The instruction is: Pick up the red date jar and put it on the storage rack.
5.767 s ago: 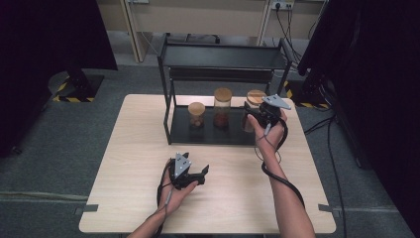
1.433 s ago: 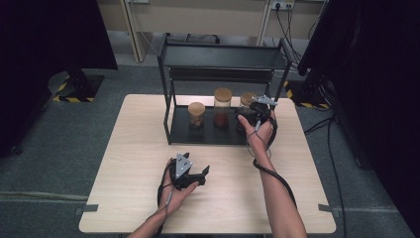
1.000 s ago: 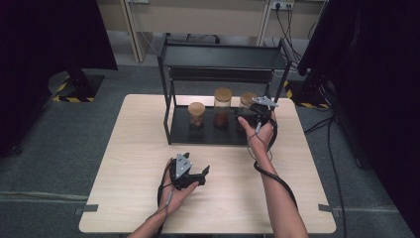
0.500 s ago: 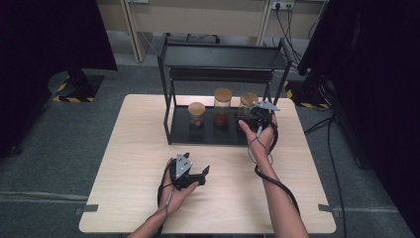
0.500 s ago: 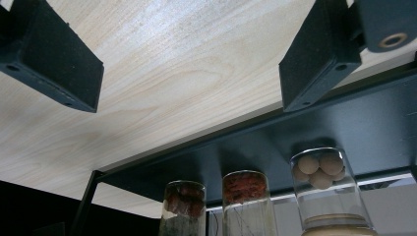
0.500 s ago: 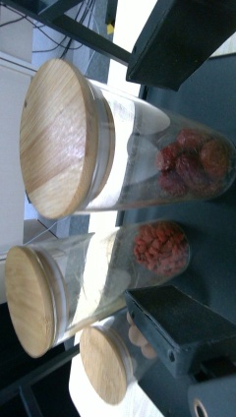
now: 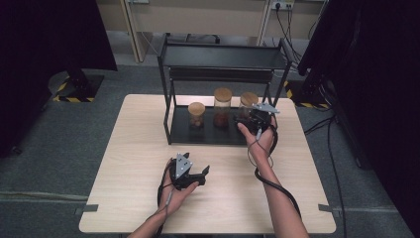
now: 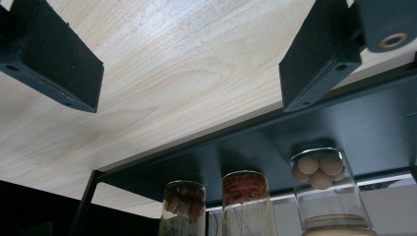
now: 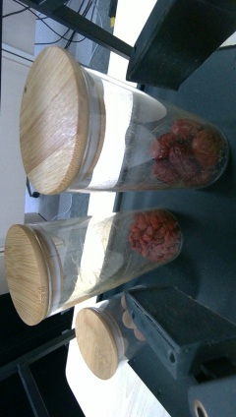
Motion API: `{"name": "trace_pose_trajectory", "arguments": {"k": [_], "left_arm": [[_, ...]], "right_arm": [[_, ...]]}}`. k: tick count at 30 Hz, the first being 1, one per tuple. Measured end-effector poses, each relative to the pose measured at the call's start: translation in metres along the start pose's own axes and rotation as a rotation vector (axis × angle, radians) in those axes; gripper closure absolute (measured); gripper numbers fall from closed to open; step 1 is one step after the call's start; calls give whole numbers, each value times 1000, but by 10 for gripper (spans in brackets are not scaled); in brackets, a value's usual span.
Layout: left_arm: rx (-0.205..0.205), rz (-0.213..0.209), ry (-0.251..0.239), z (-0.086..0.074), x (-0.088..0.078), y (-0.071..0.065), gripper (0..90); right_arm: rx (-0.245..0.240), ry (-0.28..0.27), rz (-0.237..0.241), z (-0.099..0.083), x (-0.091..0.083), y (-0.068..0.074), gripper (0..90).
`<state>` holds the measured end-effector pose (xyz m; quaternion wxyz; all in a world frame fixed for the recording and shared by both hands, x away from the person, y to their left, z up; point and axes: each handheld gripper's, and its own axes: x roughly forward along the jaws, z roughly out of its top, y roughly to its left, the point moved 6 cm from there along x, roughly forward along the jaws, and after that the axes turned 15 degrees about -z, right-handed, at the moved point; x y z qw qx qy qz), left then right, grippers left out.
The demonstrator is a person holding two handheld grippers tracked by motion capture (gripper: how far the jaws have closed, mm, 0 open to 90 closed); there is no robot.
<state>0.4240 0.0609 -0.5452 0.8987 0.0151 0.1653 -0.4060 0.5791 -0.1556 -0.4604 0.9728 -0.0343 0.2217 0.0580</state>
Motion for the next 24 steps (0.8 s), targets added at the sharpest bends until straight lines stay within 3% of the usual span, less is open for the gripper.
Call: {"name": "trace_pose_trajectory", "arguments": {"k": [24], "left_arm": [[-1,1,0,0,0,0,90]], "right_arm": [[-27,4,34,-19,-18,-3,31]]}}
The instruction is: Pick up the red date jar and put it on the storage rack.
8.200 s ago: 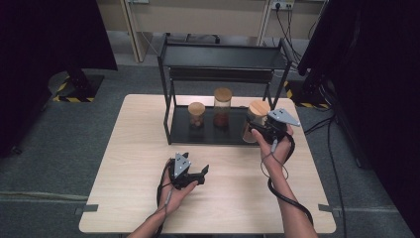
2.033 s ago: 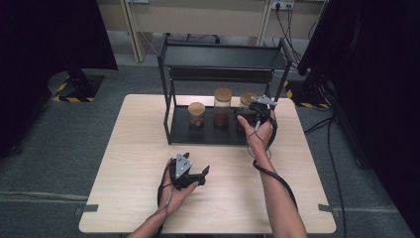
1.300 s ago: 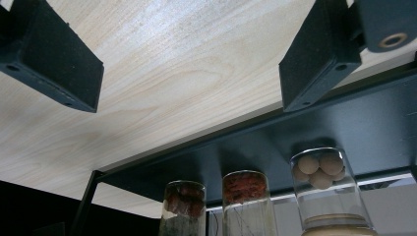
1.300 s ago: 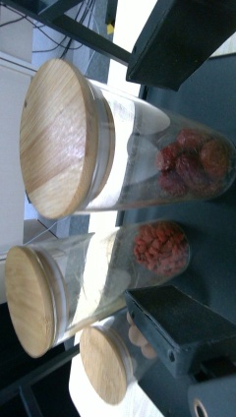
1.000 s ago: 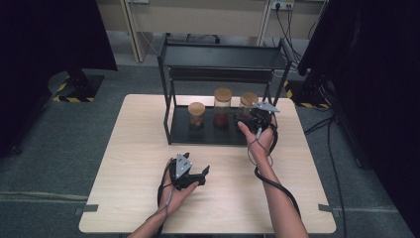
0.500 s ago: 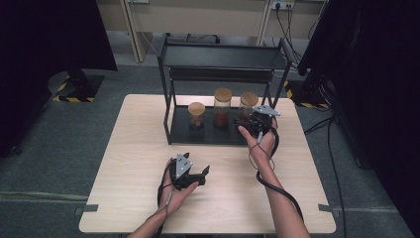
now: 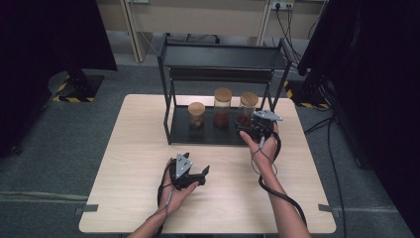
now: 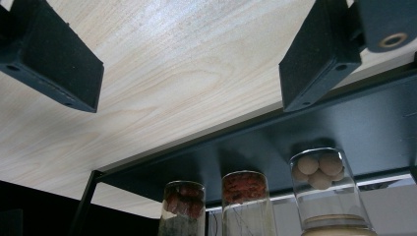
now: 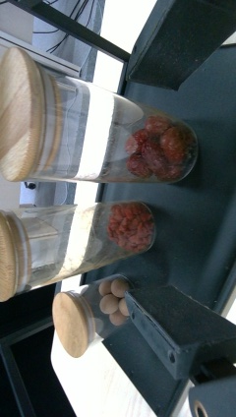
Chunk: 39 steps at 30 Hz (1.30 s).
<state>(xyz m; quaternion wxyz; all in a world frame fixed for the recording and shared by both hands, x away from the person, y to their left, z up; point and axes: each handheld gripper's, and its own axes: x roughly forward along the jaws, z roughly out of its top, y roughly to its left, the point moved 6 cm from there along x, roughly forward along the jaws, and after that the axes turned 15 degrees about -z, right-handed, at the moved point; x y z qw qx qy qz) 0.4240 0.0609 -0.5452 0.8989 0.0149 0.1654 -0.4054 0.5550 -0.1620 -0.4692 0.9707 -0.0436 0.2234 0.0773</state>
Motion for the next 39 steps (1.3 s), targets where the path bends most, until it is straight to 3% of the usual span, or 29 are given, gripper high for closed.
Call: {"name": "trace_pose_trajectory", "arguments": {"k": [39], "left_arm": [[5,2,0,0,0,-1,90]], "right_arm": [[-21,-5,36,-33,-30,-5,28]]}}
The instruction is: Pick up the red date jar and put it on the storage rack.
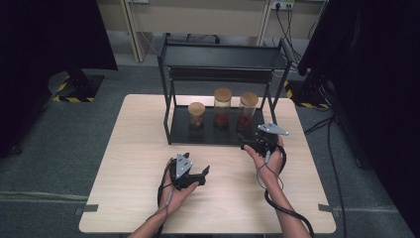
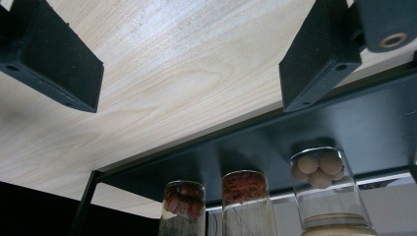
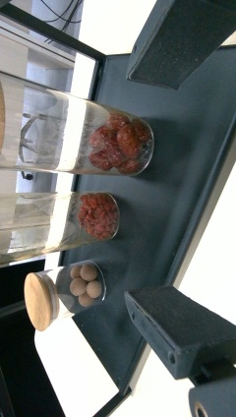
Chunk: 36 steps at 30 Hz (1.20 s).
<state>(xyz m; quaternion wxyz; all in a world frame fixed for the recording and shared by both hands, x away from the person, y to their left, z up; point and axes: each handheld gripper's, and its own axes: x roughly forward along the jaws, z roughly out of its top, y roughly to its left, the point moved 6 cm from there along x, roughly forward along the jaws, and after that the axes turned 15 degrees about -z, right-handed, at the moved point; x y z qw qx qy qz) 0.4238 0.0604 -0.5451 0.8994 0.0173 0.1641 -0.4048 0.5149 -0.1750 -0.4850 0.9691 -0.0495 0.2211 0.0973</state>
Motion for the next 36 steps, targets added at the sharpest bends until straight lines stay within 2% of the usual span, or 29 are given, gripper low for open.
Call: {"name": "trace_pose_trajectory", "arguments": {"k": [36], "left_arm": [[3,1,-1,0,0,0,90]], "right_arm": [[-15,-10,7,-25,-26,-8,25]]}}
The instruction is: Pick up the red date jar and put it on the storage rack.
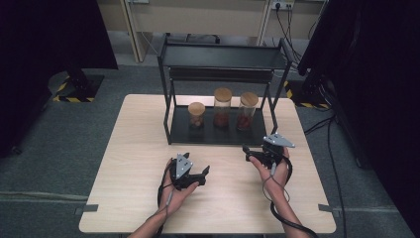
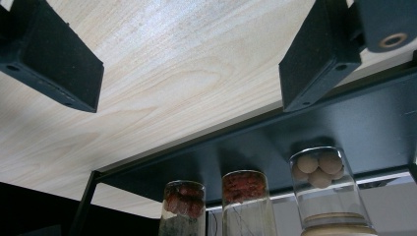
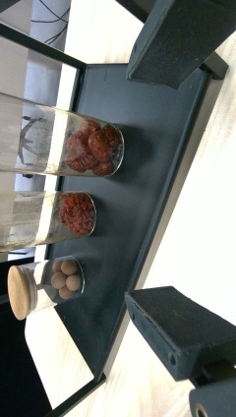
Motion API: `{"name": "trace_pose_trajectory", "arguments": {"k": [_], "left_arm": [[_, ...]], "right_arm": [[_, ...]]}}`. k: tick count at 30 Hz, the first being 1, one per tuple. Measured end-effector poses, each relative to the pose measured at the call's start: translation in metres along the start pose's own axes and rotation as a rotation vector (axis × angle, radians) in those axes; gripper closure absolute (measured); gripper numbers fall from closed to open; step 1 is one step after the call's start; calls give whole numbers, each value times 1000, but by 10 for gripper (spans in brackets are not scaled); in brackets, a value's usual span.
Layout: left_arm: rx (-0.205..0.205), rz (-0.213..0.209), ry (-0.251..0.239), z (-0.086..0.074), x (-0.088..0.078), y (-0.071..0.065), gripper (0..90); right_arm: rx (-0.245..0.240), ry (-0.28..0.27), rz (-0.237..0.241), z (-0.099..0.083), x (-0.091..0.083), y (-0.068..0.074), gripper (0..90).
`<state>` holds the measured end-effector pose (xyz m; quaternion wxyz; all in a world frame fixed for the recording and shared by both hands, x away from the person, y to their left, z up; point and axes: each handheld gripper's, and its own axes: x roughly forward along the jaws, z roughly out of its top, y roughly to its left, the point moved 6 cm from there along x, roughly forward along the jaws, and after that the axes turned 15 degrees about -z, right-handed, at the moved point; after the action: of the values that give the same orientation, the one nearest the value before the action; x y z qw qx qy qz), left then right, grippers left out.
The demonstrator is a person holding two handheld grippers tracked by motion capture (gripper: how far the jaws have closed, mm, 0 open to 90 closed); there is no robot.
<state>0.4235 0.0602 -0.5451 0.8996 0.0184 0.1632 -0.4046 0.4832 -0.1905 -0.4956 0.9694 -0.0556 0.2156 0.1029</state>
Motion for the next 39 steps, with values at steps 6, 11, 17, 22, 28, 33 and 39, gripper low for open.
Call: {"name": "trace_pose_trajectory", "arguments": {"k": [6,11,17,22,28,33,39], "left_arm": [[0,1,0,0,0,0,90],[0,1,0,0,0,0,90],[-1,1,0,0,0,0,90],[0,1,0,0,0,0,90],[1,2,-1,0,0,0,90],[-1,1,0,0,0,0,90],[0,2,0,0,0,0,90]], "right_arm": [[0,1,-2,-4,-4,-3,26],[1,6,-3,-9,-7,-6,25],[6,13,-8,-16,-11,-8,25],[6,19,-8,-22,-13,-9,25],[2,20,-8,-26,-17,-10,25],[1,22,-9,-30,-20,-12,25],[5,29,-12,-37,-24,-14,24]]}}
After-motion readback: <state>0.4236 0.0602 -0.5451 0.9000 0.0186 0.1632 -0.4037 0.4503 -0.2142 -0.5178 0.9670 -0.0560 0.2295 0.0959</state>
